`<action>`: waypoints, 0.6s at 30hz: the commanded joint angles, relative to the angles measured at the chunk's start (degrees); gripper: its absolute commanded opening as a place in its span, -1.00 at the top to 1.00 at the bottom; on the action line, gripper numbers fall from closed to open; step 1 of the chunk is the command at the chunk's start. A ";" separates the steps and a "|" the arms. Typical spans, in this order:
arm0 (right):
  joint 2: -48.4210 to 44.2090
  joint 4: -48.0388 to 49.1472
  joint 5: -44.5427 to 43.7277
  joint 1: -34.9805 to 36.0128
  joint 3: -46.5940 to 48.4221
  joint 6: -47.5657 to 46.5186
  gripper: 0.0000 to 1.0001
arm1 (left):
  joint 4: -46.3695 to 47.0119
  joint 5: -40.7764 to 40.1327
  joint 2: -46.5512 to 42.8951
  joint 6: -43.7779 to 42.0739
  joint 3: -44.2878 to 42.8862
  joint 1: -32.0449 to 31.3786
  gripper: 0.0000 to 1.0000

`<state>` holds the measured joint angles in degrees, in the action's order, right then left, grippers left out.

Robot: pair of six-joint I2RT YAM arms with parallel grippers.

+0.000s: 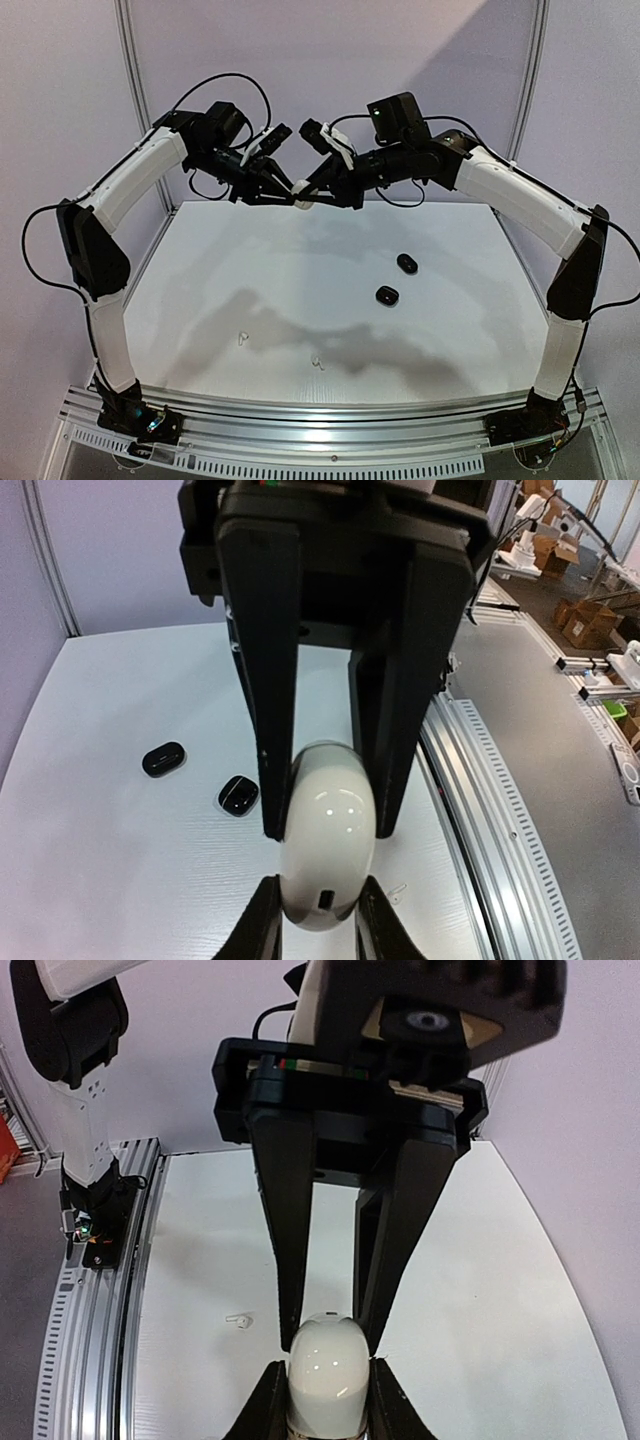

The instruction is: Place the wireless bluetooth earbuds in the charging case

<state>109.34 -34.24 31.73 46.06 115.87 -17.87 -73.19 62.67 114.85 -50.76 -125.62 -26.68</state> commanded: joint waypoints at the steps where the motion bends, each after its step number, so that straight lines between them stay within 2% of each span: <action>1: 0.22 3.05 -0.37 -0.01 1.39 0.35 0.95 | -0.74 5.70 -0.48 1.85 0.29 -0.68 1.00; 3: 0.26 4.20 -0.66 0.06 1.11 1.73 0.53 | -0.46 6.46 -0.51 2.06 0.21 -0.54 1.00; 4: 0.06 4.84 -0.76 0.00 0.94 2.25 0.42 | -0.16 6.63 -0.69 2.30 0.14 -0.49 1.00; 7: -0.88 7.99 -1.85 -0.08 -0.92 3.70 -0.07 | 1.85 6.36 -0.97 4.41 0.11 -0.03 1.00; 11: -3.47 14.94 -2.31 -1.01 -5.14 6.96 -0.85 | 4.51 6.38 -1.81 7.51 0.72 0.73 1.00; 12: -4.42 17.47 -1.93 -1.52 -6.51 8.51 -0.96 | 4.99 6.51 -2.20 7.94 0.95 1.09 1.00; 15: -7.70 27.04 -1.22 -3.00 -11.46 14.53 -0.98 | 8.43 6.60 -3.97 10.90 2.39 2.06 1.00; 18: -11.36 35.84 -1.54 -3.81 -15.38 18.99 -0.98 | 15.72 6.10 -6.83 17.25 5.15 3.44 1.00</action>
<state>104.38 -13.47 30.44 43.70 104.05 -6.79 -66.72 67.75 113.08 -41.45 -123.13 -25.34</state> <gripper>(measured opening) 0.989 0.228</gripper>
